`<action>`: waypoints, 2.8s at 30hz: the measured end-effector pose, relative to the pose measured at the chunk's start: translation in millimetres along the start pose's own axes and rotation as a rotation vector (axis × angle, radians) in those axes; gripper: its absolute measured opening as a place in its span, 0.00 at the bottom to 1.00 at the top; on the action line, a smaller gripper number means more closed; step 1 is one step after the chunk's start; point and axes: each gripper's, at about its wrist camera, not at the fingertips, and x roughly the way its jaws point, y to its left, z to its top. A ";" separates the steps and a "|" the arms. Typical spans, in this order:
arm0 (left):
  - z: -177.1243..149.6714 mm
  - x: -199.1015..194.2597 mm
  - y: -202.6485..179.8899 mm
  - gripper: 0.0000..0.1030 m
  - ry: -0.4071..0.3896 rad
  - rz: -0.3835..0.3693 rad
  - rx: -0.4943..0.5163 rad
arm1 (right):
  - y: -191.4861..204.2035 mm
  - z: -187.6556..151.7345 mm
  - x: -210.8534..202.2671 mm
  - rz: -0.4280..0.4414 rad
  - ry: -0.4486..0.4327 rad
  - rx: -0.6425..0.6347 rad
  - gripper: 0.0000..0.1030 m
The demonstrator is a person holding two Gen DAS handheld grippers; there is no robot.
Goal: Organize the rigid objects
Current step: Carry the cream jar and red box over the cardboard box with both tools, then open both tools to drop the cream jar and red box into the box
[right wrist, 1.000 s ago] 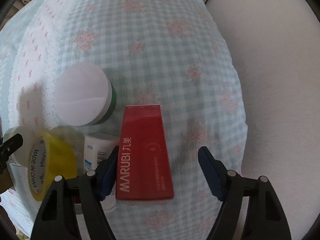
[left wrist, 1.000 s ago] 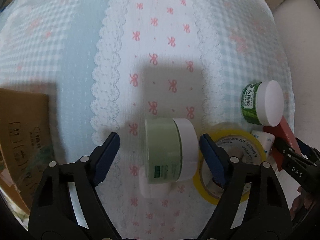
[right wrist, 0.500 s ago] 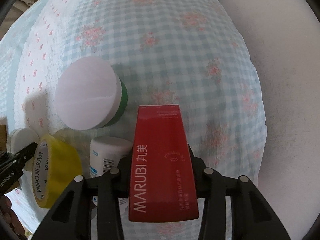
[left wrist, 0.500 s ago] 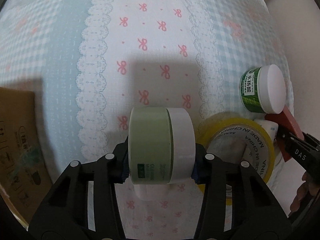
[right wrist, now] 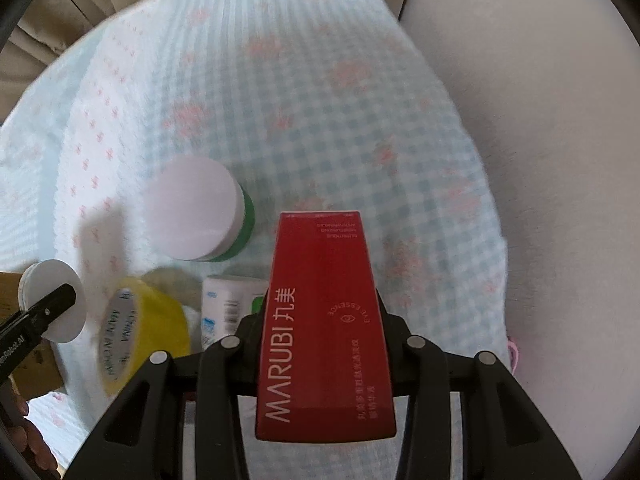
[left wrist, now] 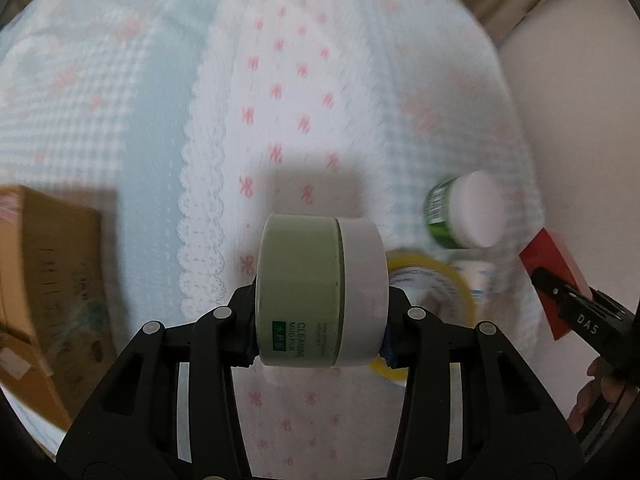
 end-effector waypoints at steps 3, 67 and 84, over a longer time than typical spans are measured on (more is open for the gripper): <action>-7.4 -43.2 -5.2 0.39 -0.052 -0.021 0.020 | 9.8 -2.8 -33.9 -0.004 -0.049 0.000 0.36; -1.9 -109.4 383.9 0.39 0.125 0.168 0.164 | 487.9 -114.7 -80.7 0.405 -0.096 -0.729 0.37; 1.4 -113.0 354.6 1.00 0.071 0.198 0.348 | 463.4 -161.8 -39.2 0.353 -0.091 -0.946 1.00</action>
